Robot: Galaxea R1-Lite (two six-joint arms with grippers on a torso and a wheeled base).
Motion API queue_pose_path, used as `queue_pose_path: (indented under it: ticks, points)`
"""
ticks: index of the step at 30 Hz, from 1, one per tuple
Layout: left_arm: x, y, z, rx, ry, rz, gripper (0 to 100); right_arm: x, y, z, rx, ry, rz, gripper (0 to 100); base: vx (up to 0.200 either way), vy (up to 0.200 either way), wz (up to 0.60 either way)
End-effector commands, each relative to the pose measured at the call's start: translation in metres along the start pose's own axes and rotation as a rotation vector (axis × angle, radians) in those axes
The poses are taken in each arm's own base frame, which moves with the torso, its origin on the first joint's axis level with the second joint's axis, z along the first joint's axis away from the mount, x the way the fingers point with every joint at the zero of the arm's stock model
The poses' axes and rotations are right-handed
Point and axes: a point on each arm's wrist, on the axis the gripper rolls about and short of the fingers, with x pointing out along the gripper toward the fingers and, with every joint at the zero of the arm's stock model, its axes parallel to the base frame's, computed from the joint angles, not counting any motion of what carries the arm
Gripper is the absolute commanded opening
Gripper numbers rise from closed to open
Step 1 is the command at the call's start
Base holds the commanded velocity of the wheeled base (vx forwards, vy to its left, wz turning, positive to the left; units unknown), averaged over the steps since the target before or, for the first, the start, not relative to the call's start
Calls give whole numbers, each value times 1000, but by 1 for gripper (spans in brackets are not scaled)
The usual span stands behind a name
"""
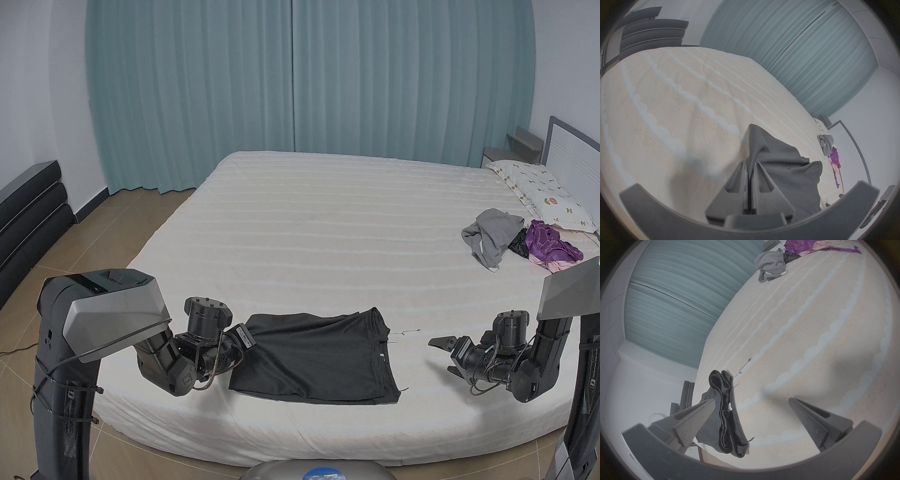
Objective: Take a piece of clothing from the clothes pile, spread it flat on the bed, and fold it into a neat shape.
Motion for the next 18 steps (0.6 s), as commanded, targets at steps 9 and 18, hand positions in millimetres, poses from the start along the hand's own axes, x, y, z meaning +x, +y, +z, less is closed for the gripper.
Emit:
queue_pose_path:
  ticks: [9, 18]
  points:
    - [0, 0, 1, -4, -5, -4, 100, 0, 0, 0, 0, 2, -1, 100, 0, 0, 0]
    - [-2, 1, 0, -5, 4, 3, 100, 0, 0, -1, -2, 3, 0, 100, 0, 0, 0]
